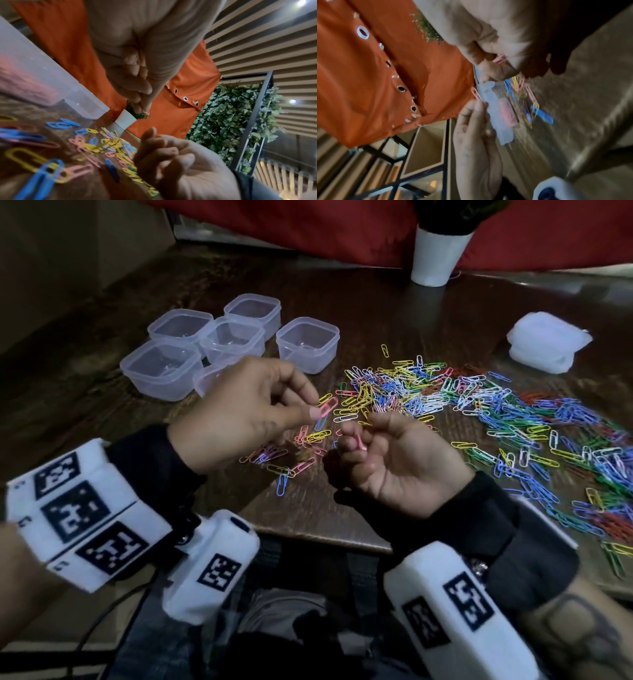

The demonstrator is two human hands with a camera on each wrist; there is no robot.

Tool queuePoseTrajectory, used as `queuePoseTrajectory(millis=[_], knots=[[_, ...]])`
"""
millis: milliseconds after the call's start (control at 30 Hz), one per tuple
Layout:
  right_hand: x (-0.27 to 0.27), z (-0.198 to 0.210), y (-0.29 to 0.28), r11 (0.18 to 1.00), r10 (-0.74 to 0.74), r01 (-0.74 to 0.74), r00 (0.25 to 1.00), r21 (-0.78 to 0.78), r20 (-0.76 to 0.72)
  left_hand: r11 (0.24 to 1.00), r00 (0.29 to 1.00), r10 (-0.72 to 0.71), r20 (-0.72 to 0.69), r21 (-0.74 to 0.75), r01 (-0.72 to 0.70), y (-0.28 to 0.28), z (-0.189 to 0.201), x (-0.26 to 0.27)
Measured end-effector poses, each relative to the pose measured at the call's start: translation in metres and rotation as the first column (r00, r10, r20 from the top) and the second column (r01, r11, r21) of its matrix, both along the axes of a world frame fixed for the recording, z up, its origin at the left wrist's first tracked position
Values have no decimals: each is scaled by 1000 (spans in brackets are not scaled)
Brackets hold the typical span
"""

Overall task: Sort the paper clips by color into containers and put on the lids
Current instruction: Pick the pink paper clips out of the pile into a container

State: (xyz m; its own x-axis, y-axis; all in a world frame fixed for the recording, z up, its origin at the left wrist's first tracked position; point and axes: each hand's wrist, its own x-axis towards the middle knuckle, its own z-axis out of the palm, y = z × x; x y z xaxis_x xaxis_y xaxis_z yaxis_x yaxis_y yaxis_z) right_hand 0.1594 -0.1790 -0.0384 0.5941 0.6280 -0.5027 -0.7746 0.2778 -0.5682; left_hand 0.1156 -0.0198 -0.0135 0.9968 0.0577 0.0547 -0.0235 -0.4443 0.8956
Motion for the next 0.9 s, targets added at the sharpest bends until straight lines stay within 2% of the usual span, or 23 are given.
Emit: queuePoseTrajectory(millis=[67, 200, 267, 367, 433, 500, 567, 633, 767, 900], knots=[[-2, -3, 8, 997, -71, 72, 997, 29, -33, 1000, 1000, -1, 25, 18, 1, -12, 3, 1], [-7, -4, 21, 993, -108, 106, 993, 52, 40, 973, 997, -75, 27, 220, 67, -34, 5, 4], [-7, -4, 20, 985, -163, 160, 986, 64, 31, 968, 994, -111, -13, 223, 111, -34, 11, 5], [0, -5, 3, 952, -294, 298, 954, 72, -61, 991, 999, -36, 36, 130, 31, -16, 21, 11], [5, -5, -13, 933, -351, 356, 933, 53, -76, 987, 999, -33, -19, 157, 35, -2, 22, 17], [7, -4, -25, 927, -368, 372, 927, 58, -72, 930, 970, -115, -213, 320, 181, 4, 15, 23], [4, -2, -31, 929, -358, 361, 932, 79, -52, 800, 910, -150, -387, 493, 342, 5, 3, 27], [2, -4, -35, 931, -353, 354, 935, 86, -29, 701, 894, -140, -427, 595, 394, 5, -7, 30], [1, -13, -37, 929, -361, 363, 932, 68, -39, 639, 900, -127, -418, 659, 396, 3, -16, 30], [-1, -13, -30, 937, -341, 342, 940, 69, -33, 684, 894, -135, -427, 613, 396, 5, -13, 32]])
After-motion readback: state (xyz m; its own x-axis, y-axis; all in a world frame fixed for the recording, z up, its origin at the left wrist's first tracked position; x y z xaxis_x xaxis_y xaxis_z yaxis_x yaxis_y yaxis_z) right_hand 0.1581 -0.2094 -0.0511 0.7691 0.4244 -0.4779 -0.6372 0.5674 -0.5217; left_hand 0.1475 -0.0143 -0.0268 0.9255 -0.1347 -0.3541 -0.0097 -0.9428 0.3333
